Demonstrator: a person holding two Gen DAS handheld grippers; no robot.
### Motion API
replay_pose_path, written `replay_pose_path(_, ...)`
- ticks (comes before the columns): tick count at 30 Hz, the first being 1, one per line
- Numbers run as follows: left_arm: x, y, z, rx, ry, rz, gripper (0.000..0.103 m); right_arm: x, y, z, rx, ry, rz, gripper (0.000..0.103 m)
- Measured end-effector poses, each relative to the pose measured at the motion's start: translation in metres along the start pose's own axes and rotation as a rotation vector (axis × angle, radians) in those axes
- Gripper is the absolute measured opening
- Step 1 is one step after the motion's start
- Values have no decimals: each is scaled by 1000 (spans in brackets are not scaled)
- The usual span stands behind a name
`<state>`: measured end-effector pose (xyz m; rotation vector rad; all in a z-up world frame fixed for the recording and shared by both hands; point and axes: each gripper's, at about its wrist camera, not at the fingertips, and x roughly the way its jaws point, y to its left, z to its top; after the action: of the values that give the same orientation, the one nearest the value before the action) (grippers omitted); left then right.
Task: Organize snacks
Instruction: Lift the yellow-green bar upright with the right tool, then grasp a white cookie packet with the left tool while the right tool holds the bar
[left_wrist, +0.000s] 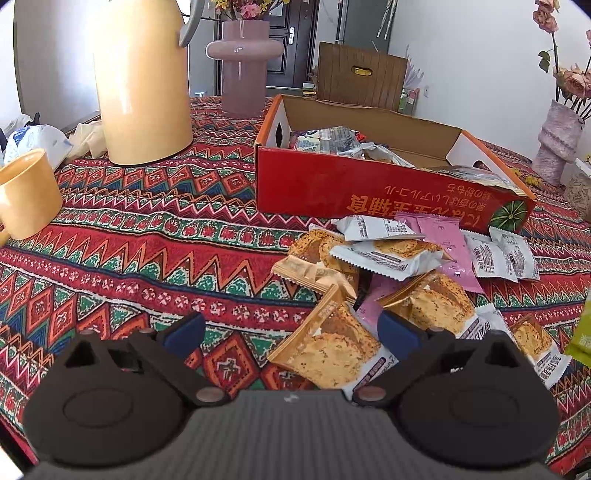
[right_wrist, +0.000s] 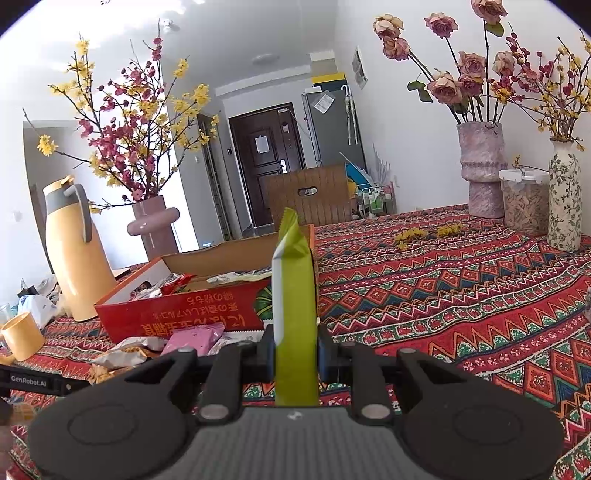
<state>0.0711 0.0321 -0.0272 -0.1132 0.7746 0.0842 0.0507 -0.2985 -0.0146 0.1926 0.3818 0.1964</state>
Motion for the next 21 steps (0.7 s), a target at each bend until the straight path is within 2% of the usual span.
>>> replay_pose_path(3, -1, 2, -4, 2, 19, -10, 93, -1, 3, -1, -2, 2, 11, 20)
replay_pose_path(6, -2, 3, -9, -4, 42, -15, 91, -2, 5, -2, -4, 5, 19, 20)
replay_pose_path(15, -23, 3, -15, -15, 37, -35, 96, -7, 8, -5, -4, 3, 26, 20)
replay_pose_path(21, -15, -3, -20, -18, 96, -42, 95, -12, 11, -8, -3, 5, 35, 20)
